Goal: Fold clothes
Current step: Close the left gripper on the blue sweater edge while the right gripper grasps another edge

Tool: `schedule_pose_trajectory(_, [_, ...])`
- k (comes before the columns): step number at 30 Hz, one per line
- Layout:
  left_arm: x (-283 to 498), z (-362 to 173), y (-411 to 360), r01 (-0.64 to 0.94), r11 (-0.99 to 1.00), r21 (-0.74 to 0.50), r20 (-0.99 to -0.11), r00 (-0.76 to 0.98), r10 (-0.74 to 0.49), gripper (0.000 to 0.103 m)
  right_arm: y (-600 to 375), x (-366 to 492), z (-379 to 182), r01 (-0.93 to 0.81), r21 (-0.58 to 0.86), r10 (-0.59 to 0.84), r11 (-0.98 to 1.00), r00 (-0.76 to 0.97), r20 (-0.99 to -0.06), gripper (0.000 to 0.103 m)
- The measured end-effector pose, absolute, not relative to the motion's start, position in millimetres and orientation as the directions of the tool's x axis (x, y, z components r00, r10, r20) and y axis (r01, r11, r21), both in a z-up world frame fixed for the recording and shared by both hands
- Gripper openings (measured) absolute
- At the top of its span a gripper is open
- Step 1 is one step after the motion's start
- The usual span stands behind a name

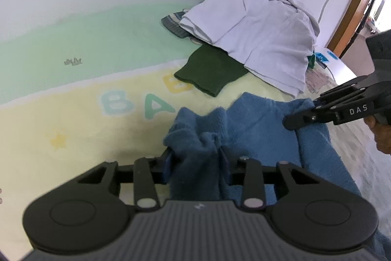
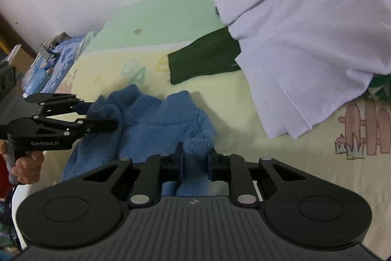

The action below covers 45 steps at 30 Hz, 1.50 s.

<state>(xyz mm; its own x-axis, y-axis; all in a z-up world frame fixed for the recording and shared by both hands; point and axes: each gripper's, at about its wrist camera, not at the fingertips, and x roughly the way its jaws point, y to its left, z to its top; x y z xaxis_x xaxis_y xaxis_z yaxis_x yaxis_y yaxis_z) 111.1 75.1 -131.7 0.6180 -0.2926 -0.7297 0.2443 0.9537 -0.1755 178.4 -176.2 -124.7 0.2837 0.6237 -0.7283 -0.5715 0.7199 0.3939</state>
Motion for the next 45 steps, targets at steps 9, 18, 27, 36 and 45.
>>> schedule_pose_trajectory(9, [97.3, -116.9, 69.2, 0.212, 0.973, -0.094, -0.727, 0.653, -0.213, 0.027, -175.8, 158.5, -109.5, -0.608, 0.297, 0.596, 0.736, 0.375, -0.71, 0.017])
schedule_pose_trajectory(18, [68.5, -86.6, 58.8, 0.178, 0.984, -0.018, -0.689, 0.711, -0.141, 0.026, -177.7, 136.6, -91.2, -0.637, 0.29, 0.633, 0.714, 0.411, -0.656, 0.017])
schedule_pose_trajectory(27, [46.6, -73.8, 49.5, 0.102, 0.995, 0.0, -0.684, 0.725, -0.075, 0.026, -174.7, 117.1, -82.8, -0.638, 0.234, 0.608, 0.734, 0.463, -0.645, 0.017])
schedule_pose_trajectory(36, [30.2, -67.8, 44.7, 0.066, 0.998, -0.015, -0.688, 0.724, -0.058, 0.024, -169.1, 94.4, -74.3, -0.613, 0.197, 0.576, 0.765, 0.513, -0.636, 0.017])
schedule_pose_trajectory(45, [16.4, -68.0, 47.0, 0.082, 0.997, -0.016, -0.687, 0.723, -0.07, 0.024, -161.5, 62.9, -68.0, -0.545, 0.159, 0.506, 0.823, 0.579, -0.639, 0.017])
